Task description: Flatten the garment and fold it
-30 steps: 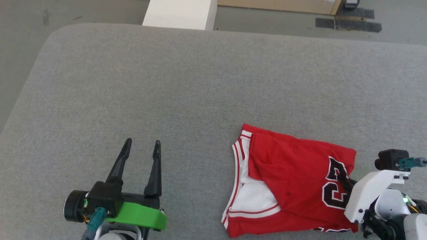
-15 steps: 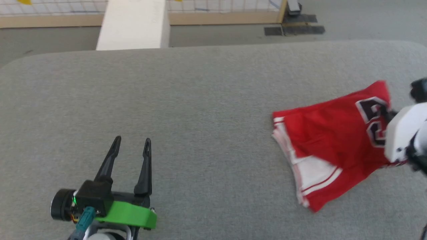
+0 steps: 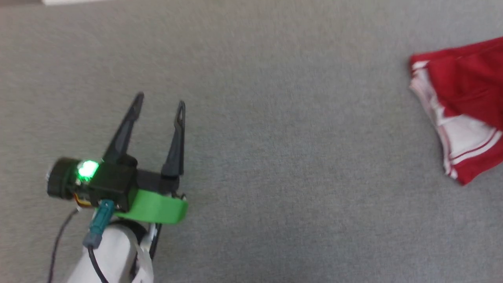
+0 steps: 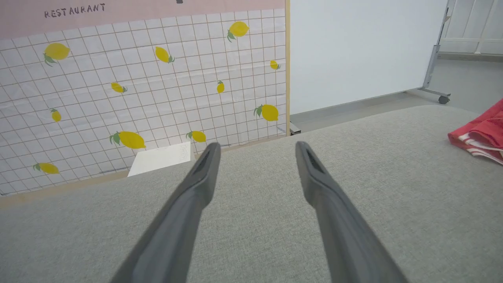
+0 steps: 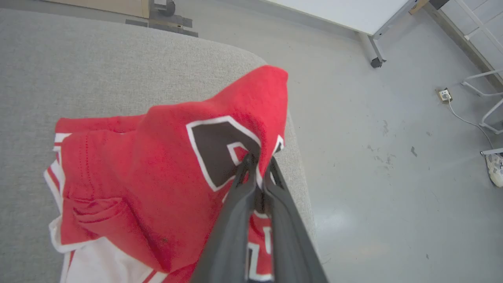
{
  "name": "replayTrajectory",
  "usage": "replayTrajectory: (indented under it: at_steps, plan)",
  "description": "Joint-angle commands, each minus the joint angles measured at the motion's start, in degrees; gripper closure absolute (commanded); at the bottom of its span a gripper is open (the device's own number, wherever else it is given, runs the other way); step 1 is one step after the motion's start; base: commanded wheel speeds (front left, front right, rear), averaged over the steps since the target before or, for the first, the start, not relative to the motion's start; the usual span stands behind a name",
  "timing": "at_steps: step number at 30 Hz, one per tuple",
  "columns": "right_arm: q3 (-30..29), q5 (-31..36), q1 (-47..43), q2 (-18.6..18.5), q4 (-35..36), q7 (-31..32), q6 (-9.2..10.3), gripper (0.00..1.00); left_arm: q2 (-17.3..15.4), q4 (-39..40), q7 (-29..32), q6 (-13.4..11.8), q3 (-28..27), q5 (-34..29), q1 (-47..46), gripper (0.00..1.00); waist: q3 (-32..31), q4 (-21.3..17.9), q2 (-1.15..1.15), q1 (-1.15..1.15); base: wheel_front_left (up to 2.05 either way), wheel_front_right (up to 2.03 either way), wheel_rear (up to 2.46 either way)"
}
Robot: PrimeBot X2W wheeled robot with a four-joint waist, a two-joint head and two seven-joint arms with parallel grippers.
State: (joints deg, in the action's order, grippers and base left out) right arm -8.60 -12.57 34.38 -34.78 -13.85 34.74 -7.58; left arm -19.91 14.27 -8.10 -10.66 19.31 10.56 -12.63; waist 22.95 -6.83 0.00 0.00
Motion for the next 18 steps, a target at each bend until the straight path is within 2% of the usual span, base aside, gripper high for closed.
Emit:
replayTrajectory:
  at_steps: [1,6,11,18]
  plan:
    - [-1.1,0.9,1.3,-0.4,-1.0,-0.9,0.09,1.00,-0.6,0.7,0.4,-0.4,-0.2,-1.2,-1.5,0.00,8.2,-3.6,0.00,0.00,0.00,0.00,0.00]
    - [-4.5,3.4,3.3,-1.4,-4.8,-3.7,0.09,1.00,-0.8,3.8,2.1,-0.9,-1.0,-1.1,-3.8,0.00,12.5,-4.5,0.00,0.00,0.00,0.00,0.00]
    - [-7.0,5.5,5.3,-0.6,-8.4,-6.7,0.09,1.00,-1.4,6.3,2.2,-0.7,-0.8,-2.2,-5.4,0.00,15.8,-4.7,0.00,0.00,0.00,0.00,0.00]
    - [-8.9,8.9,7.7,0.5,-14.2,-10.5,0.09,1.00,-1.8,8.0,1.4,-3.7,-2.4,-5.4,-6.7,0.00,18.7,-4.3,0.00,0.00,0.00,0.00,0.00]
